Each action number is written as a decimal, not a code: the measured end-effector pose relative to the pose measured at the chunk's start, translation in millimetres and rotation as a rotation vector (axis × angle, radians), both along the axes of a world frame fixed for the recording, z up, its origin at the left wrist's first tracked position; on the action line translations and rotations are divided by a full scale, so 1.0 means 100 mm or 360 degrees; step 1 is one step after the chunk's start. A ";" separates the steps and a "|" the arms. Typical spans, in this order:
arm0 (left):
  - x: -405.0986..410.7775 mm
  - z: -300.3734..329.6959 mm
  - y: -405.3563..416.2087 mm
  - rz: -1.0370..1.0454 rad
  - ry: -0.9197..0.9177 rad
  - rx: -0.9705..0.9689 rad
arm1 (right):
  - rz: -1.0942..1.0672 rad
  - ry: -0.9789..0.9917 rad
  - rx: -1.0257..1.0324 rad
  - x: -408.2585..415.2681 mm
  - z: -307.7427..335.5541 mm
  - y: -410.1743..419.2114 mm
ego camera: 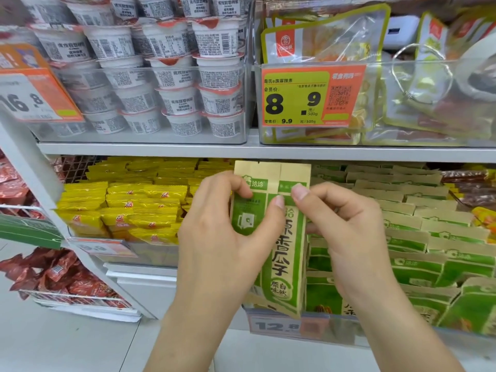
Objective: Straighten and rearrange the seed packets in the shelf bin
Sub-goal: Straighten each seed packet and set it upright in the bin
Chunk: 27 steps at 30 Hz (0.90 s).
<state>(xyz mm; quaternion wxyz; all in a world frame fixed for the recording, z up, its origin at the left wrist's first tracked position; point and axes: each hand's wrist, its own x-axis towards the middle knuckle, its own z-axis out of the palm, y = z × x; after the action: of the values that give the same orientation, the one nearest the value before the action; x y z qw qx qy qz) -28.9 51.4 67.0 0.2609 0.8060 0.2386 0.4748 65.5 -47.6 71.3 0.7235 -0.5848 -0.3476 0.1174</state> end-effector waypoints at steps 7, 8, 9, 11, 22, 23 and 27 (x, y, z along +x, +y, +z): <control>0.01 0.00 -0.02 -0.0090 0.0035 -0.0028 | -0.0030 0.0022 -0.0032 -0.03 0.02 0.03; 0.01 0.00 -0.02 -0.0096 0.0039 -0.0033 | -0.0028 0.0020 -0.0039 -0.03 0.02 0.02; 0.01 0.00 -0.02 -0.0098 0.0046 -0.0037 | -0.0024 0.0023 -0.0043 -0.03 0.03 0.02; 0.01 -0.01 -0.02 -0.0103 0.0062 -0.0044 | -0.0002 0.0039 -0.0045 -0.03 0.03 0.02; -0.07 0.07 0.12 -0.0329 -0.0123 -0.0692 | 0.0325 0.0157 -0.0118 -0.05 0.07 0.00; -0.07 0.08 0.11 -0.0381 -0.0125 -0.0723 | 0.0333 0.0160 -0.0108 -0.05 0.08 0.00; -0.09 0.10 0.10 -0.0599 -0.0099 -0.0869 | 0.0346 0.0195 -0.0066 -0.04 0.08 0.00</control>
<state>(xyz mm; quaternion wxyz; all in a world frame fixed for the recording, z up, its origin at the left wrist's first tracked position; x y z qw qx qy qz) -37.4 61.7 76.5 0.5576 0.7213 0.1959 0.3611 61.0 -47.2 79.6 0.7142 -0.5501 -0.3617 0.2377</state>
